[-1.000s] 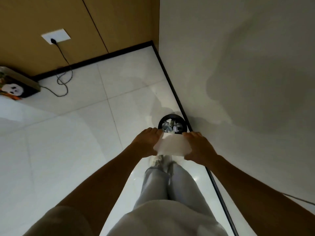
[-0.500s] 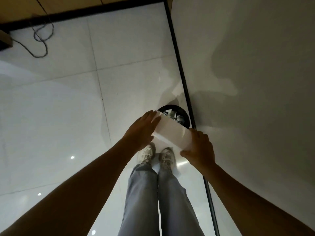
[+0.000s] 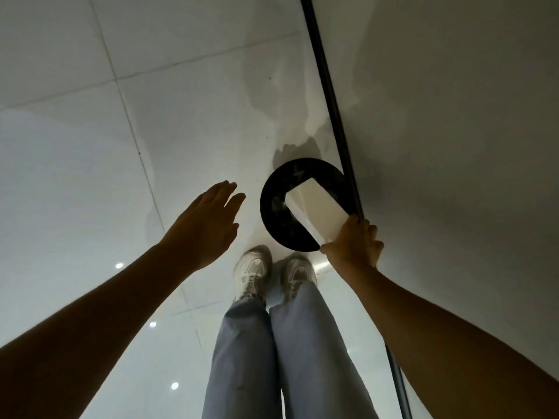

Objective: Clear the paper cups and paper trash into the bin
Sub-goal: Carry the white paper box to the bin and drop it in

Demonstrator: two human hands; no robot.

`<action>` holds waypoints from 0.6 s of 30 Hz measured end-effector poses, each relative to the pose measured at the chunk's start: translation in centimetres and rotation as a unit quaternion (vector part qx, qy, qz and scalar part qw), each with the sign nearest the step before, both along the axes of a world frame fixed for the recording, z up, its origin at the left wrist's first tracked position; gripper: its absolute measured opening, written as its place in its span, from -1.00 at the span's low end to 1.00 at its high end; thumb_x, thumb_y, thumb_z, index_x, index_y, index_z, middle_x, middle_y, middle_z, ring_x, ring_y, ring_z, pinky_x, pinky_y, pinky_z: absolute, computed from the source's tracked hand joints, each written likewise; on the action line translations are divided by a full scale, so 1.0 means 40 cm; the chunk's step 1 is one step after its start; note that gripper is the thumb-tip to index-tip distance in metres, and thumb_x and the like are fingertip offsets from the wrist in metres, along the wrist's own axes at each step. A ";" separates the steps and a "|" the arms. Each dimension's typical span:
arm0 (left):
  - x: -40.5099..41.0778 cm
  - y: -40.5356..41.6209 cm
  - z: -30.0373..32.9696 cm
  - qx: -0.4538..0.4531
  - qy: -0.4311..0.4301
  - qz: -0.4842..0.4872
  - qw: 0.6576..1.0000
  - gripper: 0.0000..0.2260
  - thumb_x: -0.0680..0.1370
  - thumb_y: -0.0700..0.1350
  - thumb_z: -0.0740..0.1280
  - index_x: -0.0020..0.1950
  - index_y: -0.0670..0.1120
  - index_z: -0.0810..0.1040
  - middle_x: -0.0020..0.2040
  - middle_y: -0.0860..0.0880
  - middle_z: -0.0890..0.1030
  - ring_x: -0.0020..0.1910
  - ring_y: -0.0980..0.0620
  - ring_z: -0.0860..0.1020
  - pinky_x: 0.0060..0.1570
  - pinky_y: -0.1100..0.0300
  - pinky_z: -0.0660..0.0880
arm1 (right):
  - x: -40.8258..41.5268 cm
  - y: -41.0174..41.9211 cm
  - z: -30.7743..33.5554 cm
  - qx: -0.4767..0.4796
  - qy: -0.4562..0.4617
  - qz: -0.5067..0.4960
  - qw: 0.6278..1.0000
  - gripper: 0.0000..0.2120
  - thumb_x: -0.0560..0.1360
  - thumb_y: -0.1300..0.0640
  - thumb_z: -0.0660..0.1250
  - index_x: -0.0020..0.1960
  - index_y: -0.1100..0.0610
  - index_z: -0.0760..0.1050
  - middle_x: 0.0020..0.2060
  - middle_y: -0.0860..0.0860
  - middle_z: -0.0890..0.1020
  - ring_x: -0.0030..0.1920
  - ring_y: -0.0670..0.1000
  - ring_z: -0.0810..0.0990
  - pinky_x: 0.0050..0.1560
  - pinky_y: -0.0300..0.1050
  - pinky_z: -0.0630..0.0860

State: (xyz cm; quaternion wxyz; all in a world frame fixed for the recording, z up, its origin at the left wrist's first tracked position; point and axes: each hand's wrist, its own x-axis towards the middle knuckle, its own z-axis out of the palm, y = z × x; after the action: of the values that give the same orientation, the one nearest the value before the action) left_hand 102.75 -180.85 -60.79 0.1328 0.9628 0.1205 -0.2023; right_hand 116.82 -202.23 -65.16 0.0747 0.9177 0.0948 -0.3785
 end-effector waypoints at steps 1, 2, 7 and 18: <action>-0.001 0.001 -0.021 -0.004 0.002 0.009 1.000 -0.51 0.45 -0.16 0.45 0.33 -0.27 0.45 0.31 -0.30 0.47 0.31 -0.28 0.44 0.22 -0.12 0.41 | 0.000 0.018 -0.026 -0.003 0.001 0.006 1.000 -0.19 0.38 -0.09 0.47 0.45 0.18 0.16 0.37 0.17 0.35 0.36 0.18 0.32 0.28 0.11 0.35; -0.003 0.002 -0.041 -0.009 0.000 0.016 1.000 -0.52 0.46 -0.16 0.44 0.33 -0.26 0.45 0.32 -0.29 0.46 0.32 -0.28 0.44 0.23 -0.11 0.41 | -0.001 0.037 -0.049 -0.004 -0.001 0.011 1.000 -0.18 0.38 -0.09 0.47 0.46 0.19 0.15 0.38 0.17 0.34 0.37 0.18 0.30 0.28 0.10 0.33; -0.014 -0.019 -0.103 -0.042 0.013 0.054 0.998 -0.55 0.48 -0.16 0.41 0.33 -0.26 0.45 0.33 -0.29 0.45 0.33 -0.27 0.43 0.24 -0.10 0.42 | -0.013 0.097 -0.141 0.002 0.003 0.018 1.000 -0.10 0.40 -0.14 0.45 0.51 0.19 0.05 0.45 0.18 0.25 0.44 0.20 0.22 0.34 0.12 0.27; -0.063 -0.049 0.094 -0.076 0.010 0.116 0.990 -0.56 0.51 -0.15 0.37 0.37 -0.23 0.42 0.37 -0.27 0.41 0.35 -0.26 0.40 0.27 -0.06 0.40 | -0.063 0.079 0.092 0.093 -0.010 0.157 0.983 -0.33 0.49 -0.02 0.35 0.49 0.07 0.14 0.41 0.13 0.32 0.39 0.16 0.31 0.34 0.08 0.36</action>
State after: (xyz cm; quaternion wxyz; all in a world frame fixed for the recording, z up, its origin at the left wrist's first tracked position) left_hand 100.25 -182.81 -57.04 0.2268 0.9274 0.2167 -0.2040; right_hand 114.29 -199.08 -61.47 0.0485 0.8979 0.2723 -0.3424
